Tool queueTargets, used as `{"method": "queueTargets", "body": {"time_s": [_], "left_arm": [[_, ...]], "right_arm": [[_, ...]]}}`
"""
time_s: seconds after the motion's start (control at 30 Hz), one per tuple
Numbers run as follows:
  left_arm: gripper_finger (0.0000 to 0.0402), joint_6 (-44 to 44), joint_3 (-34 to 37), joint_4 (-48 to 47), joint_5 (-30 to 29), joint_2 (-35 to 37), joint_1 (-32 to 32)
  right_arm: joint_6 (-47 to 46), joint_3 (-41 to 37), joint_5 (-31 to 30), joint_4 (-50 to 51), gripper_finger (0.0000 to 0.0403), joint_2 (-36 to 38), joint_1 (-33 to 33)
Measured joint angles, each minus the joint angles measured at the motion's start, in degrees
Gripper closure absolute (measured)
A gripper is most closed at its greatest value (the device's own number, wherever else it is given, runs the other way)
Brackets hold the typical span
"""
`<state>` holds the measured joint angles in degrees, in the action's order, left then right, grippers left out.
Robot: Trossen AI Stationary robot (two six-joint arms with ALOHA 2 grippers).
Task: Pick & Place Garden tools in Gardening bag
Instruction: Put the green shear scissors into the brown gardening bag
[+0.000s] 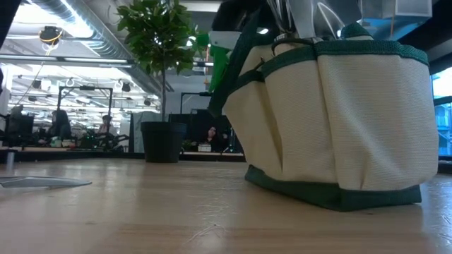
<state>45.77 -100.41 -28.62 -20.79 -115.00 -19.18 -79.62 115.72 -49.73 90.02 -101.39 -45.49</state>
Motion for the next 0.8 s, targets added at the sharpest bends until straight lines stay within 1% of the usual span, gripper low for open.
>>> {"method": "queueTargets", "body": {"time_s": [0.17,0.27,0.37,0.47,0.6,0.7,0.8], "left_arm": [[0.0334,0.78,0.03,-1.47,-2.48,4.38,-1.89],[0.0344,2.24,0.03,-6.15,-5.64,7.13,-3.30],[0.0349,4.69,0.04,-12.07,-9.58,9.22,-4.45],[0.0349,8.33,0.04,-16.55,-11.84,10.74,-5.60],[0.0345,11.95,0.05,-19.89,-13.61,11.04,-6.90],[0.0343,13.25,0.05,-20.58,-14.14,11.05,-7.72],[0.0343,14.43,0.61,-20.82,-14.19,11.06,-8.14]], "right_arm": [[6.51,0.00,-1.02,0.00,0.0342,-0.08,-0.07],[9.52,0.00,-1.28,-0.02,0.0342,-0.10,-0.07],[10.22,0.00,-1.28,0.00,0.0342,-0.15,-0.05],[11.28,-0.61,-0.98,-0.92,0.0342,-0.15,-0.06],[15.47,-2.49,2.75,-3.92,0.0342,-0.08,-0.73],[18.96,-3.33,6.32,-7.89,0.0342,-0.06,-1.34],[24.25,-3.76,9.13,-15.04,0.0342,-0.06,-1.60]]}}
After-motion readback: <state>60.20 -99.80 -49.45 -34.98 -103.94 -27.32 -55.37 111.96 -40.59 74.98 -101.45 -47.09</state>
